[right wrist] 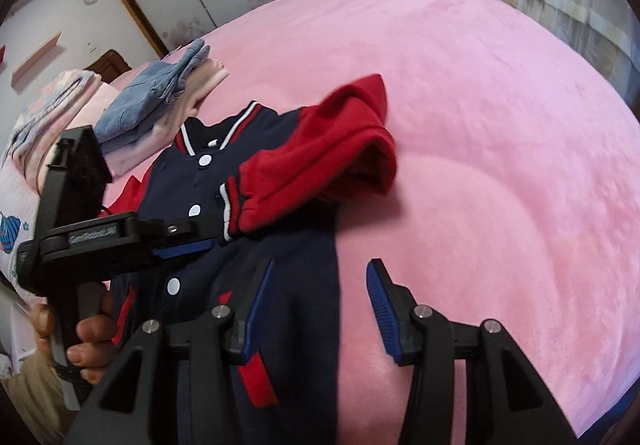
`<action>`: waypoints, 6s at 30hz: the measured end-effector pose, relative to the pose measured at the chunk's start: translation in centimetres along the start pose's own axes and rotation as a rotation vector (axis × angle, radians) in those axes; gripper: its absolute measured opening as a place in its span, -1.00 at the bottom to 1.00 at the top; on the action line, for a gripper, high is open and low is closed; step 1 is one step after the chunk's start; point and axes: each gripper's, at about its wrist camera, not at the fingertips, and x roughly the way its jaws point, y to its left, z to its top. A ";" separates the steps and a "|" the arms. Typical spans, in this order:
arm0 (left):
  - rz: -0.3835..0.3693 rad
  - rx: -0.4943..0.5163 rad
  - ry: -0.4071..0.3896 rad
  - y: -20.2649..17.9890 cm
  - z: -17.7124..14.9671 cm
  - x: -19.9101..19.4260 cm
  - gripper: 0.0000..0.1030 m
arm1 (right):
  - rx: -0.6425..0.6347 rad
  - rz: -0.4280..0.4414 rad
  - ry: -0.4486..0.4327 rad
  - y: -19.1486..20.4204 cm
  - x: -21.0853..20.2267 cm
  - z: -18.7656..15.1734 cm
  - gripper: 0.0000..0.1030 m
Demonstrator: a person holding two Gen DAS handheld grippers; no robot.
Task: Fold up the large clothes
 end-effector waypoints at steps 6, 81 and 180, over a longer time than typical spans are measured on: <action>-0.018 -0.081 -0.028 1.0 -0.1 1.7 0.05 | 0.016 0.025 0.000 -0.7 0.5 -0.3 -0.08; 0.401 0.058 -0.220 3.1 2.7 -8.7 -0.62 | -0.024 -0.041 -0.023 -1.5 5.8 10.4 -0.55; 0.572 0.094 -0.340 -0.6 -11.1 -24.8 0.44 | -0.220 0.097 -0.008 19.5 -3.0 -1.2 -0.37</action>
